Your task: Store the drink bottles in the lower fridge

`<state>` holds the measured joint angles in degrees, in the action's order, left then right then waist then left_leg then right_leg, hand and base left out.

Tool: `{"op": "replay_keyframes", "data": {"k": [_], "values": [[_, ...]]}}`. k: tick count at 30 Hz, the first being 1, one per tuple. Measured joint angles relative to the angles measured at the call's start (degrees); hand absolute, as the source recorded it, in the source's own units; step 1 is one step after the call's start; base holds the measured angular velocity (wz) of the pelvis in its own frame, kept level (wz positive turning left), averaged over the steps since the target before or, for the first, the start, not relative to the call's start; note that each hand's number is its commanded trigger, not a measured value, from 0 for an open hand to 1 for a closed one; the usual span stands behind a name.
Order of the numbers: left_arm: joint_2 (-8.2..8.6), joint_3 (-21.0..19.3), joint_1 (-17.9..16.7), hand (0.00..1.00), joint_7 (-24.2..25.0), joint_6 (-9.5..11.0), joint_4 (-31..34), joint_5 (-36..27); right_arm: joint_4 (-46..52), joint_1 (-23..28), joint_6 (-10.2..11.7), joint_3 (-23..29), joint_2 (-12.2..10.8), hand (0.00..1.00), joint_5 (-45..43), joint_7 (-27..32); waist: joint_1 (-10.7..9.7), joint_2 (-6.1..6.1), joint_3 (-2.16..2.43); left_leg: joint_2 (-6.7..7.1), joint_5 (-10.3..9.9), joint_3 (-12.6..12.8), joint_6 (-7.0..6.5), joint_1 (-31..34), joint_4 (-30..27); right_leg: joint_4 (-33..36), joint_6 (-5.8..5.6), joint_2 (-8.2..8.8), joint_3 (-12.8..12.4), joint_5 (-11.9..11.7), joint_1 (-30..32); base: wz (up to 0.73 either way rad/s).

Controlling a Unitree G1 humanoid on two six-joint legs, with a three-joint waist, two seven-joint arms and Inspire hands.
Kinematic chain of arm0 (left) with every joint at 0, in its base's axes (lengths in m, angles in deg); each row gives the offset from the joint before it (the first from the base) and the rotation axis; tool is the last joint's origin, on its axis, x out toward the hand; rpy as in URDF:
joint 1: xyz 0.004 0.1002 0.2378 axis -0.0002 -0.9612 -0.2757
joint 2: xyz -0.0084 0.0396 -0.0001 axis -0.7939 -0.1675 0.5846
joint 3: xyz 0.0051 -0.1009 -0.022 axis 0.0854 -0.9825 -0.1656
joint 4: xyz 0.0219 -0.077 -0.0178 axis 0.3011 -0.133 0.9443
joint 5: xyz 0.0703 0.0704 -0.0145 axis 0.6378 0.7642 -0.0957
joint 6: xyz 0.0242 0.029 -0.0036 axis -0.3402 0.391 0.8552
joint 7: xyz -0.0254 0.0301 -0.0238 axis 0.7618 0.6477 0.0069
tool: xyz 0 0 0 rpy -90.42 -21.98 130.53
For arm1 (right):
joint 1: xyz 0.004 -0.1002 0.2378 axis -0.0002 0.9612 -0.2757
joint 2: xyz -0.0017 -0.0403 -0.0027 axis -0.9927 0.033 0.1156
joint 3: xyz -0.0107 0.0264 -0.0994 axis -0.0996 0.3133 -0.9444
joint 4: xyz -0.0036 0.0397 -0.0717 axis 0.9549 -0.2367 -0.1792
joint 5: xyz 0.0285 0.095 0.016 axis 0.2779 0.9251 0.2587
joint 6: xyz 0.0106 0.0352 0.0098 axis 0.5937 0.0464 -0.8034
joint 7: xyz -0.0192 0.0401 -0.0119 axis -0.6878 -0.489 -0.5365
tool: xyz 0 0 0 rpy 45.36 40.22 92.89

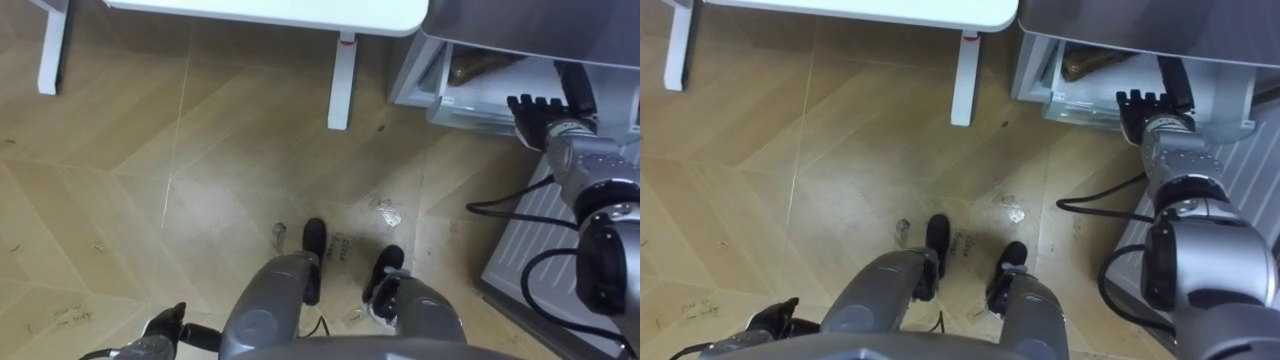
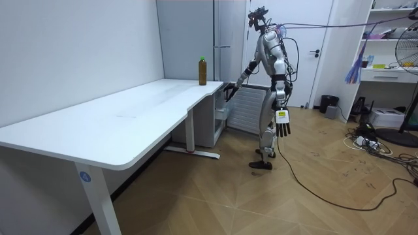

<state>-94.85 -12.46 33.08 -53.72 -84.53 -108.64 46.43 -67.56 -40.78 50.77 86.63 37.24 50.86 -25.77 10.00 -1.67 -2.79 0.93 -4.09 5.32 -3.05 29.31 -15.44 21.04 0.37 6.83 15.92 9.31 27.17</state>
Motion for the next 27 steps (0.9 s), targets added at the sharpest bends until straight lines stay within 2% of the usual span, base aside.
{"op": "replay_keyframes", "data": {"k": [15, 21, 27], "values": [[0.02, 0.1, 0.0, 0.00, 0.1, 0.0, -0.7, -0.4, -0.3, 0.5, 0.0, 0.0, 0.0, 0.00, -0.1, -1.0, -0.1, 0.36, -0.01, -0.17, 0.0, 0.0, 0.00, -1.3, 0.1, -0.8, 0.08, -0.08, 1.0, -0.1, -1.8, 0.01], [0.03, 0.0, 0.0, 0.00, 0.0, 0.0, -0.7, -0.1, -2.7, 1.5, -0.1, 0.0, 0.0, 0.00, -2.6, -2.7, -0.4, 0.94, -0.03, -0.14, 0.0, 0.1, 0.02, -4.8, 1.4, -3.0, -0.21, -0.52, 1.4, -0.2, -6.1, 0.06], [0.23, -0.3, 0.1, 0.00, 0.0, 0.1, -0.6, 0.1, -2.9, 8.5, -0.4, 0.0, -0.4, 0.00, -5.7, -7.5, -1.1, 1.62, 0.38, -0.10, -0.2, 0.0, 0.18, -8.7, 2.5, -6.3, -0.54, -1.13, 2.1, -0.3, -11.5, 0.13]]}}
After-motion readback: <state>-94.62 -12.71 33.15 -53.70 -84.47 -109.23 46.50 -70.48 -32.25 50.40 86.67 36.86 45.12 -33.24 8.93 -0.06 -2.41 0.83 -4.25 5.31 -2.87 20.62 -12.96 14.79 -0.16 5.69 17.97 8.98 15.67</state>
